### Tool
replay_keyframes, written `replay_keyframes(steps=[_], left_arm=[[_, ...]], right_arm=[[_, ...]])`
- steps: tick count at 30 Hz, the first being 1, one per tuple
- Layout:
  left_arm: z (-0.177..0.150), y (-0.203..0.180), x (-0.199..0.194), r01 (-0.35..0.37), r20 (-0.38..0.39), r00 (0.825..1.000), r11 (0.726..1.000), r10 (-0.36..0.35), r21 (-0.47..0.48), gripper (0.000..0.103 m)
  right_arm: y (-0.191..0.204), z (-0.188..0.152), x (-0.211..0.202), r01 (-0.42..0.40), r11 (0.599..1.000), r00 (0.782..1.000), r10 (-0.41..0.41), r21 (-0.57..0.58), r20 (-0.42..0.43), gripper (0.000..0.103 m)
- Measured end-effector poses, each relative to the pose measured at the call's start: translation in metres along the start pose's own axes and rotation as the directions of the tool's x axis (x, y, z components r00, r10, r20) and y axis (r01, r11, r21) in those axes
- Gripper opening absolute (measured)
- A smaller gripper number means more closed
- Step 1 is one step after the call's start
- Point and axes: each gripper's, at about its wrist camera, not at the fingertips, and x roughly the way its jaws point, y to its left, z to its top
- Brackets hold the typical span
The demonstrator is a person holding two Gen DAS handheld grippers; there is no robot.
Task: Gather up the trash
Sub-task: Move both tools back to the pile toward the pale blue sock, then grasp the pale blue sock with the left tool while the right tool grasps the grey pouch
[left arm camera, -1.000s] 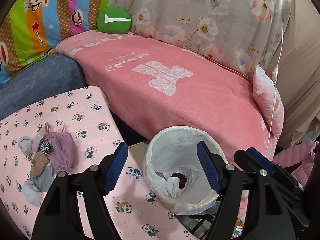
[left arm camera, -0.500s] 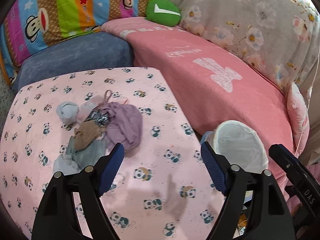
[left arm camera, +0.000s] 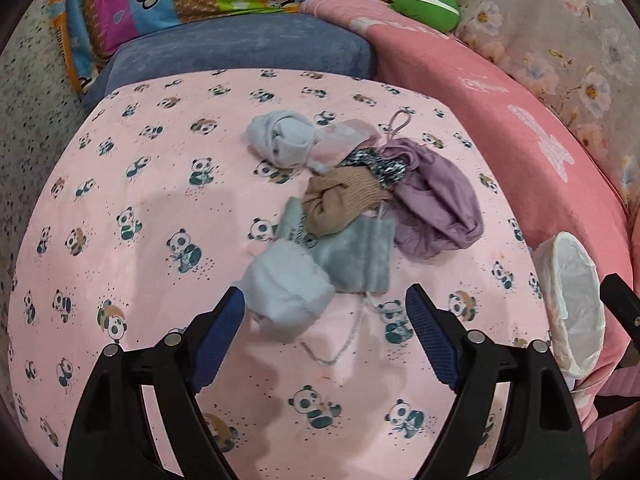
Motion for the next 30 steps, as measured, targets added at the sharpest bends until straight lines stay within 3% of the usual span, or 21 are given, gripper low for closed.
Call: replay_keyframes(steps=[10, 17, 22, 30], left_arm=[[-0.003, 0.033, 0.022, 0.053, -0.054, 0.997, 0.997, -0.056, -0.060, 0.076], [-0.002, 0.038, 0.032, 0.183, -0.085, 0.978, 0.980, -0.189, -0.081, 0.046], [0.001, 0.043, 0.026, 0.221, -0.071, 0.971, 0.971, -0.227, -0.088, 0.036], [0.016, 0.059, 0.016, 0.179, -0.021, 0.983, 0.979, -0.182, -0.100, 0.036]], right_arm=[[0.057, -0.013, 0.060, -0.035, 0.997, 0.994, 0.028, -0.067, -0.104, 0.050], [0.073, -0.015, 0.099, -0.041, 0.997, 0.987, 0.029, -0.070, -0.160, 0.050], [0.079, -0.016, 0.122, -0.040, 0.996, 0.981, 0.023, -0.083, -0.194, 0.050], [0.090, -0.019, 0.150, -0.075, 0.994, 0.969, 0.054, -0.079, -0.241, 0.050]])
